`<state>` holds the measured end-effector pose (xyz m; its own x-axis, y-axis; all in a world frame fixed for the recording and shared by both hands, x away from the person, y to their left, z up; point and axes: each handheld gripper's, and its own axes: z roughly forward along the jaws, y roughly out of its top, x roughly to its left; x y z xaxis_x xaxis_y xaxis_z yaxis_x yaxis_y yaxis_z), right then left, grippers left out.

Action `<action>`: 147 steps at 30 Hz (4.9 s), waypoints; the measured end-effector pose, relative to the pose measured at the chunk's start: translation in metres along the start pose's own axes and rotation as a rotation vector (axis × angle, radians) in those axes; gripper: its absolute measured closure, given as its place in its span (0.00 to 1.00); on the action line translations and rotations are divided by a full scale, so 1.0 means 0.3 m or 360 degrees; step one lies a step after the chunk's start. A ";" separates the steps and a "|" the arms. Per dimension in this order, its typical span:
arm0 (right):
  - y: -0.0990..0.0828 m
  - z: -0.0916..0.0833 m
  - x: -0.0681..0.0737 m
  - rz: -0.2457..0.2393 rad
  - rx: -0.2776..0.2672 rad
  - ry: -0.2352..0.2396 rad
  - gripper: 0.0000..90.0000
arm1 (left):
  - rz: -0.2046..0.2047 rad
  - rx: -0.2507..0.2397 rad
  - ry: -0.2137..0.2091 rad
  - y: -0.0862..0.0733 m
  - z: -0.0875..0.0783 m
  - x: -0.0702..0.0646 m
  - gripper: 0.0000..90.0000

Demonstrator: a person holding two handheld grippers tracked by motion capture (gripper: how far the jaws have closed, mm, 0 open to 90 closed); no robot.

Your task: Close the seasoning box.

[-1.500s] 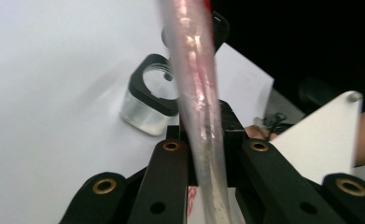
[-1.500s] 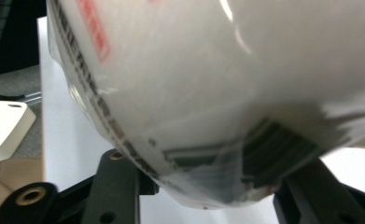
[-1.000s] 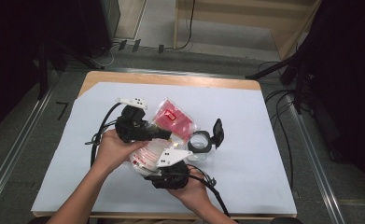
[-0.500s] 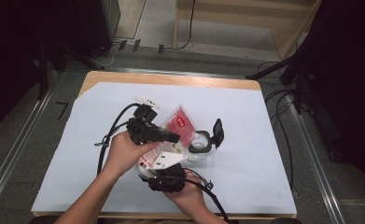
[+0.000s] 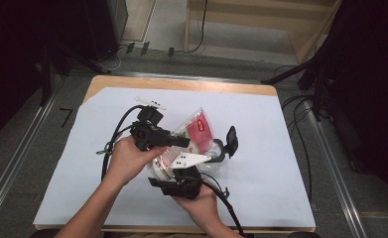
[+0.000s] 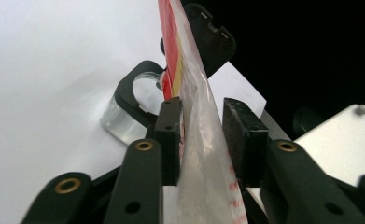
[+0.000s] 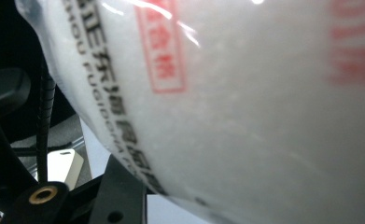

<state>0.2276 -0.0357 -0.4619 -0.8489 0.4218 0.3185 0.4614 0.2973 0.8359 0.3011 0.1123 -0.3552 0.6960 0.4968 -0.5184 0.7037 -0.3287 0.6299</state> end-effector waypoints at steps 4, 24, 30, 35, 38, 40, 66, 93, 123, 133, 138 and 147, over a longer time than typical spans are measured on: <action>0.007 0.008 0.025 -0.0113 0.0033 -0.0025 0.66 | 0.0036 0.0051 0.0098 0.010 0.007 -0.013 0.88; 0.059 0.027 0.025 -0.0235 0.0047 -0.0116 0.71 | 0.0019 0.0032 0.0128 0.067 0.007 -0.002 0.80; 0.064 0.016 0.023 -0.0164 0.0020 -0.0096 0.71 | 0.0043 0.0039 0.0116 0.066 0.008 0.000 0.76; 0.064 0.012 0.029 -0.0144 0.0019 -0.0096 0.71 | 0.0057 0.0058 0.0132 0.065 0.012 0.003 0.79; 0.063 0.015 0.035 -0.0160 0.0040 -0.0119 0.70 | 0.0073 0.0053 0.0136 0.064 0.014 0.003 0.84; 0.063 0.015 0.039 -0.0181 0.0050 -0.0123 0.70 | 0.0074 0.0055 0.0128 0.065 0.014 0.004 0.85; 0.082 0.003 0.049 -0.0201 0.0076 -0.0123 0.70 | 0.0018 0.0042 0.0113 0.081 0.012 0.002 0.84; 0.081 -0.008 0.024 -0.0156 0.0043 -0.0133 0.71 | 0.0005 0.0080 0.0143 0.106 0.042 -0.008 0.86; 0.095 -0.013 0.027 -0.0134 0.0025 -0.0087 0.71 | 0.0085 0.0058 0.0194 0.111 0.033 -0.036 0.81; 0.093 -0.012 0.024 -0.0100 0.0024 -0.0074 0.72 | 0.0059 0.0070 0.0180 0.115 0.037 -0.033 0.78; 0.097 -0.013 0.019 -0.0097 0.0014 -0.0065 0.71 | 0.0045 0.0080 0.0172 0.124 0.041 -0.031 0.79; 0.100 -0.020 0.024 -0.0106 0.0020 -0.0028 0.71 | 0.0039 0.0140 0.0192 0.135 0.041 -0.039 0.79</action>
<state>0.2338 -0.0289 -0.4317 -0.8734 0.4155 0.2542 0.4070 0.3358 0.8494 0.3234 0.0834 -0.3307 0.6946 0.5792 -0.4267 0.7002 -0.4082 0.5858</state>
